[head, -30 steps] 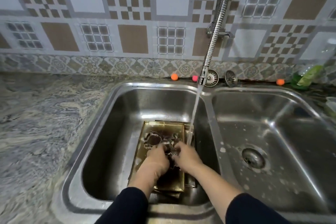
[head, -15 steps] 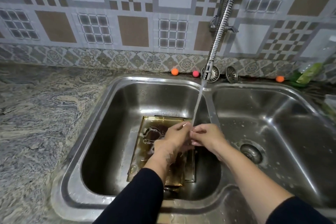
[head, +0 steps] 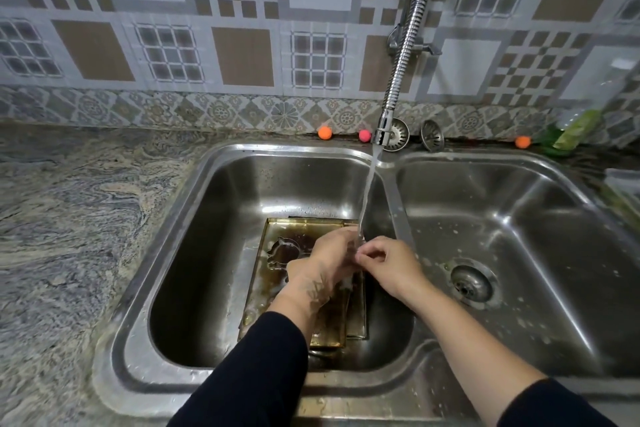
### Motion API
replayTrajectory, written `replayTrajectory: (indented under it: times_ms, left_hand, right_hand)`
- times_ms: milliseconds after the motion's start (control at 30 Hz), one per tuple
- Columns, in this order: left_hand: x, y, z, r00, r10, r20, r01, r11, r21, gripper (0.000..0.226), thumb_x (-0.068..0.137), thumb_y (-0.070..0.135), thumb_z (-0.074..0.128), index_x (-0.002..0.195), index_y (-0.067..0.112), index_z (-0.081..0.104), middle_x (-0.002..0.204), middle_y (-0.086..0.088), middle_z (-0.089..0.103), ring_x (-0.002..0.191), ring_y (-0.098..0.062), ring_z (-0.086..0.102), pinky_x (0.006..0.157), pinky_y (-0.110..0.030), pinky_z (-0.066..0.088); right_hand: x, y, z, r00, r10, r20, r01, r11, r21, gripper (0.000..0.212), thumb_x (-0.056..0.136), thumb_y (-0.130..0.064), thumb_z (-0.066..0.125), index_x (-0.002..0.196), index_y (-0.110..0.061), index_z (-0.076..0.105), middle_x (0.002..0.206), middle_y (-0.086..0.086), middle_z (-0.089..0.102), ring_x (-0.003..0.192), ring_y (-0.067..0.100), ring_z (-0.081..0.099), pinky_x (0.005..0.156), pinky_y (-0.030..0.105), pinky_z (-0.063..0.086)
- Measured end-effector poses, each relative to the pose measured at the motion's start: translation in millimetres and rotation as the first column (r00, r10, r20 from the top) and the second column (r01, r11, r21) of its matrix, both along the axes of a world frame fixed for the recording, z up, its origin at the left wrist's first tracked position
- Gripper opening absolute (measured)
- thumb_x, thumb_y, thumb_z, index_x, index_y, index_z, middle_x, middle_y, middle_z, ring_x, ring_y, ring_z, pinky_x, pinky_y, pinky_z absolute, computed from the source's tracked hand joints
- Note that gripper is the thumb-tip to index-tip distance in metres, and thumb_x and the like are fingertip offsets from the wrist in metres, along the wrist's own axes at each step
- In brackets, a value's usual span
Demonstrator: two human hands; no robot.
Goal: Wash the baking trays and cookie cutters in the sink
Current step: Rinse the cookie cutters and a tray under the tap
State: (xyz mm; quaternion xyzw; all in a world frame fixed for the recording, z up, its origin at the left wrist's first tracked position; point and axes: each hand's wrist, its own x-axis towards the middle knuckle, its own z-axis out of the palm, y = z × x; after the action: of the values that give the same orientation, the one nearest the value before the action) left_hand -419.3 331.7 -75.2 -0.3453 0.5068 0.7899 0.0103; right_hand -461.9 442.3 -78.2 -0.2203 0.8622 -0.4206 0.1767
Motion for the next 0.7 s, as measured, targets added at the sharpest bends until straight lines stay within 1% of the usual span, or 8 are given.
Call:
replayTrajectory:
  times_ms: [100,233,300,400,467,533,633,700]
  left_hand:
    - [1,-1,-3,0.998,0.063,-0.012,-0.063,0.998,-0.005,0.026,0.099,0.013,0.041,0.101,0.005,0.065,0.082,-0.01,0.064,0.063,-0.016,0.063,0.05,-0.021,0.051]
    - [7,-2,-7,0.993,0.119,0.005,-0.119,0.993,-0.007,0.029,0.101,0.016,0.04,0.112,0.009,0.065,0.097,-0.013,0.071,0.069,-0.018,0.067,0.059,-0.028,0.056]
    - [9,1,-8,0.993,0.119,-0.023,-0.119,0.992,-0.038,0.027,0.101,0.015,0.042,0.111,0.009,0.066,0.099,-0.015,0.071,0.075,-0.021,0.069,0.065,-0.031,0.058]
    - [10,6,-9,0.995,0.09,-0.039,-0.094,0.986,-0.14,0.026,0.101,0.016,0.043,0.108,0.009,0.067,0.102,-0.016,0.069,0.083,-0.026,0.069,0.076,-0.038,0.059]
    - [11,6,-10,0.997,0.076,-0.029,-0.081,0.972,-0.219,0.025,0.1,0.017,0.045,0.102,0.012,0.069,0.097,-0.013,0.069,0.078,-0.023,0.068,0.077,-0.04,0.059]
    - [15,2,-9,0.996,0.083,-0.018,-0.085,0.962,-0.26,0.024,0.1,0.018,0.045,0.099,0.016,0.069,0.093,-0.009,0.069,0.074,-0.019,0.067,0.075,-0.037,0.06]
    - [22,-6,-5,0.995,0.094,-0.032,-0.099,0.966,-0.238,0.024,0.101,0.016,0.044,0.109,0.015,0.066,0.093,-0.004,0.068,0.074,-0.018,0.068,0.067,-0.029,0.06]
    - [27,-7,-2,0.996,0.072,-0.045,-0.08,0.972,-0.222,0.024,0.1,0.014,0.044,0.109,0.016,0.066,0.092,-0.002,0.068,0.072,-0.015,0.068,0.068,-0.028,0.06]
  right_hand:
    - [0,-1,5,0.998,0.014,-0.061,-0.014,1.0,-0.009,0.015,0.079,-0.018,0.076,0.073,-0.029,0.067,0.088,-0.008,0.068,0.075,0.007,0.064,0.073,0.018,0.05]
    - [-6,-5,3,0.996,-0.085,-0.025,0.082,0.993,-0.088,0.008,0.085,-0.022,0.068,0.085,-0.027,0.063,0.09,-0.001,0.068,0.07,0.014,0.068,0.072,0.038,0.058]
    - [-9,-11,2,0.993,-0.111,-0.029,0.111,0.994,0.002,0.012,0.086,-0.016,0.065,0.089,-0.027,0.06,0.092,0.003,0.067,0.066,0.016,0.067,0.068,0.035,0.059]
    - [-12,-22,7,0.99,-0.137,-0.045,0.141,0.985,0.104,0.021,0.085,-0.007,0.063,0.07,-0.022,0.062,0.076,0.004,0.07,0.053,0.015,0.064,0.052,0.027,0.055]
    - [-13,-29,10,0.986,-0.143,-0.088,0.156,0.975,0.156,0.025,0.082,-0.007,0.061,0.061,-0.021,0.064,0.075,0.003,0.07,0.062,0.02,0.067,0.057,0.03,0.057]
    - [-13,-34,11,0.988,-0.124,-0.09,0.14,0.972,0.19,0.019,0.08,-0.011,0.059,0.065,-0.018,0.069,0.078,0.003,0.071,0.069,0.021,0.068,0.067,0.033,0.059]
    - [-10,-30,11,0.996,-0.061,0.065,0.054,0.994,0.094,0.013,0.085,-0.01,0.064,0.078,-0.018,0.071,0.078,0.005,0.072,0.061,0.018,0.064,0.067,0.034,0.059]
    - [-7,-22,13,0.992,-0.01,0.129,0.008,1.0,0.02,0.011,0.087,-0.008,0.065,0.091,-0.016,0.072,0.081,0.005,0.072,0.061,0.015,0.063,0.068,0.033,0.058]
